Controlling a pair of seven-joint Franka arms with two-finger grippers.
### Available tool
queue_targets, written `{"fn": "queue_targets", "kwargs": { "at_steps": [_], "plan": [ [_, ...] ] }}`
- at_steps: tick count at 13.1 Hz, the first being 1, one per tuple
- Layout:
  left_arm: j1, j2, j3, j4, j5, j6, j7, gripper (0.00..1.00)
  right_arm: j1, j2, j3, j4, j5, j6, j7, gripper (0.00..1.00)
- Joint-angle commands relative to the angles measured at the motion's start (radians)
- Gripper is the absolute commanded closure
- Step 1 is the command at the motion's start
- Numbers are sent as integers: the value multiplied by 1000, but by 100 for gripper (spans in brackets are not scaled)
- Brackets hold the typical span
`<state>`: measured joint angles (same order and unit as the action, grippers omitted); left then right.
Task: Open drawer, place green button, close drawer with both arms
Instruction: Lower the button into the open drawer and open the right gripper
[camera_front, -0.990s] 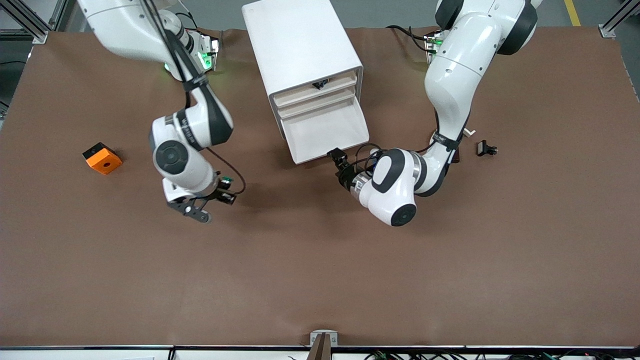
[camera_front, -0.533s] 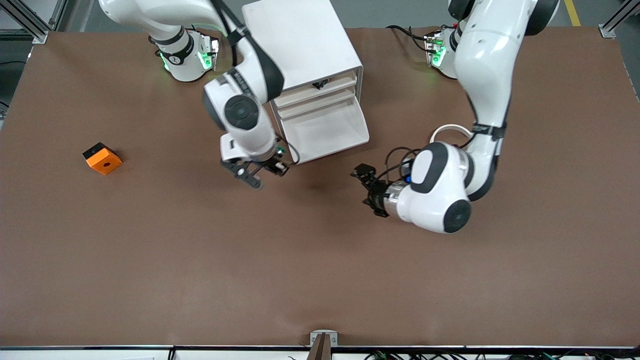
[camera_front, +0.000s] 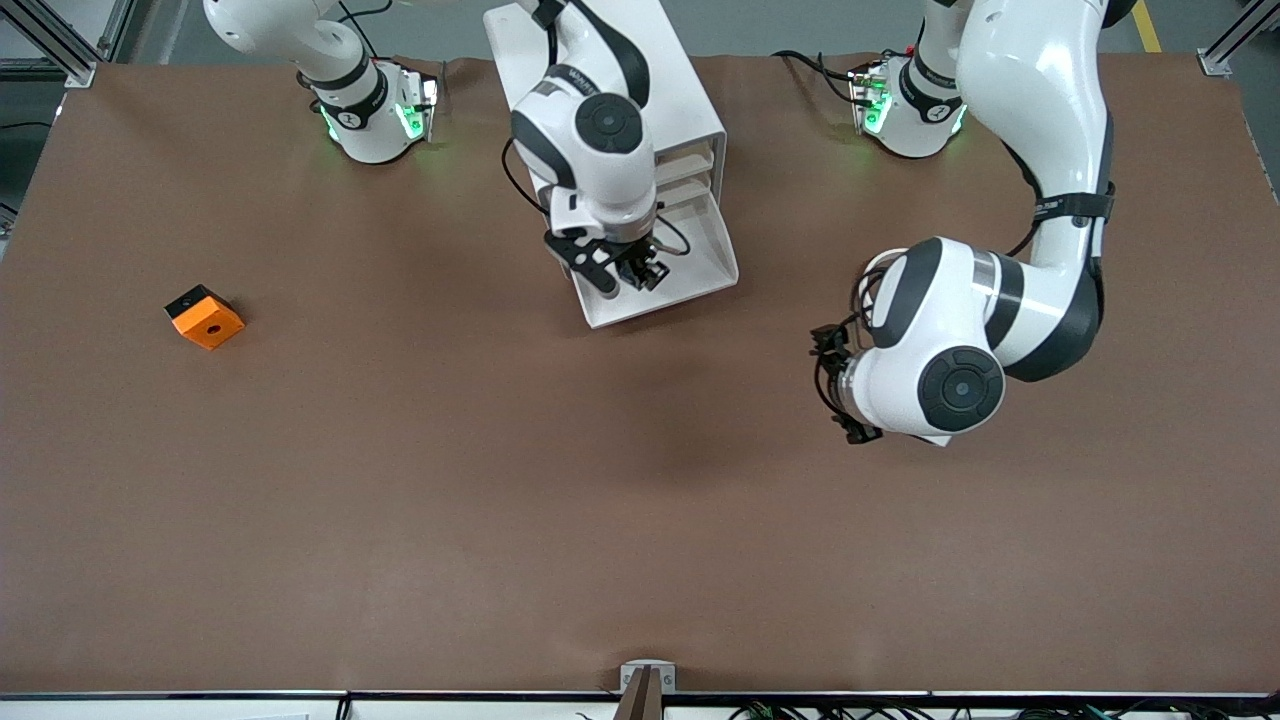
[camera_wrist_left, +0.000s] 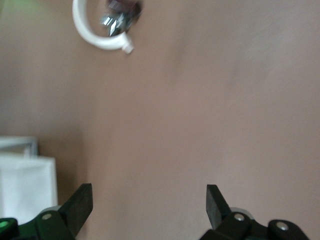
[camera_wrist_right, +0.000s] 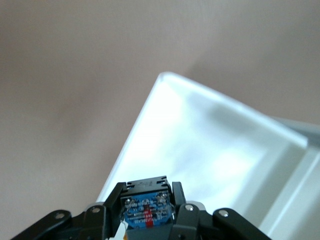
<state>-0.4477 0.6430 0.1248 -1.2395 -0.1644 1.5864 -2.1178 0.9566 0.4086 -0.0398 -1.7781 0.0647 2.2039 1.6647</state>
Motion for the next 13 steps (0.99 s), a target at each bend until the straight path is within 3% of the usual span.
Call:
{"fn": "queue_targets", "kwargs": {
  "at_steps": [1, 5, 9, 11, 12, 13],
  "plan": [
    [15, -28, 3, -38, 75, -63, 225, 0, 51, 33, -15, 2, -6, 54, 94, 100],
    [50, -65, 1, -110, 123, -62, 444, 0, 70, 91, -18, 5, -17, 114, 164, 100],
    [38, -72, -11, -228, 126, 177, 466, 0, 76, 110, -17, 6, -37, 122, 199, 100],
    [29, -83, -45, -294, 182, 227, 582, 0, 73, 110, -17, 8, -36, 119, 199, 100],
    [29, -97, -59, -326, 199, 257, 596, 0, 67, 110, -17, 9, -34, 117, 198, 58],
    [29, -120, -76, -366, 203, 294, 610, 0, 68, 110, -18, 9, -37, 115, 199, 1]
  ]
}}
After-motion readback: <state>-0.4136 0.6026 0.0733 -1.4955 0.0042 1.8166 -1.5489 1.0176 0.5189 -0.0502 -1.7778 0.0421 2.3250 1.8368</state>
